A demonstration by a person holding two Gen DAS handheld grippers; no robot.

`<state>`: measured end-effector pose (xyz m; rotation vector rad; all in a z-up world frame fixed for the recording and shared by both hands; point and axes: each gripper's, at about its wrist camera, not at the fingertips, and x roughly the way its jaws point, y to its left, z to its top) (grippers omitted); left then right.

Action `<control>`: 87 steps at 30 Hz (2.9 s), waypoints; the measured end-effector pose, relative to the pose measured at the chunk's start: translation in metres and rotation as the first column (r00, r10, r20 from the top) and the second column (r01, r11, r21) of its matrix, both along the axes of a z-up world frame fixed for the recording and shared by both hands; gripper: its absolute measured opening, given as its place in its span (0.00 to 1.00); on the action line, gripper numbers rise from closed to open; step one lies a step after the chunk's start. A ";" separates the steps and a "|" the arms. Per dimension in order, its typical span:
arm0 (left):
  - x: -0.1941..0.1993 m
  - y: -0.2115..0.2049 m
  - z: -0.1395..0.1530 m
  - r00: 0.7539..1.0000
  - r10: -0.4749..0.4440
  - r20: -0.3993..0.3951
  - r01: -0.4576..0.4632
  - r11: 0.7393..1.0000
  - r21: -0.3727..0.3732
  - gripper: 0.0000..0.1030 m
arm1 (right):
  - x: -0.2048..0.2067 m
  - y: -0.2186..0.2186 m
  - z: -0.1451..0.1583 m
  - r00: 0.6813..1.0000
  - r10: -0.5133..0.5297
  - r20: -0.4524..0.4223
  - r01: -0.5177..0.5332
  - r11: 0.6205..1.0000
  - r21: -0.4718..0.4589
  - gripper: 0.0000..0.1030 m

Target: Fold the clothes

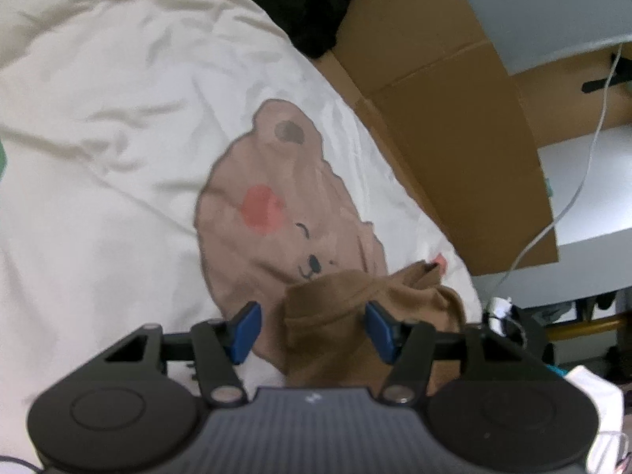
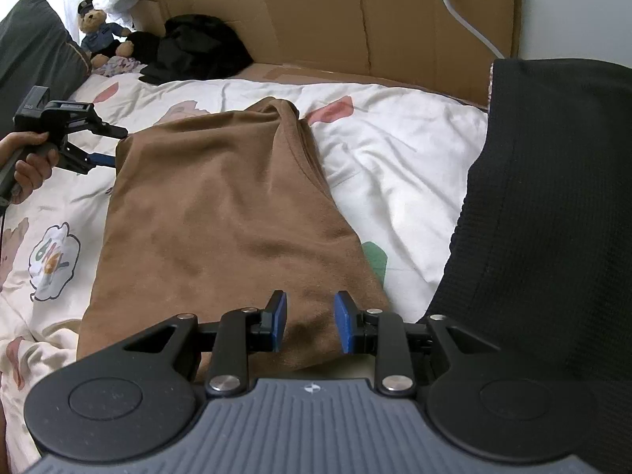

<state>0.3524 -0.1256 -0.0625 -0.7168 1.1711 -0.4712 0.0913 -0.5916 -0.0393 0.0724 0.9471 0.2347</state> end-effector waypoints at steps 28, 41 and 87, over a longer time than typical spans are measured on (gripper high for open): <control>-0.001 -0.023 0.061 0.965 -0.137 0.224 0.083 0.968 0.236 0.39 | 0.000 -0.018 0.011 0.999 -0.036 0.036 0.034 0.999 0.036 0.29; -0.008 -0.079 0.032 0.920 -0.319 0.227 0.227 0.907 0.354 0.47 | 0.016 -0.002 -0.009 0.999 0.012 0.053 -0.008 0.998 -0.069 0.29; 0.027 -0.213 0.028 0.696 -0.606 0.385 0.432 0.782 0.450 0.55 | 0.159 0.048 0.004 0.987 0.133 0.090 -0.131 0.991 -0.027 0.31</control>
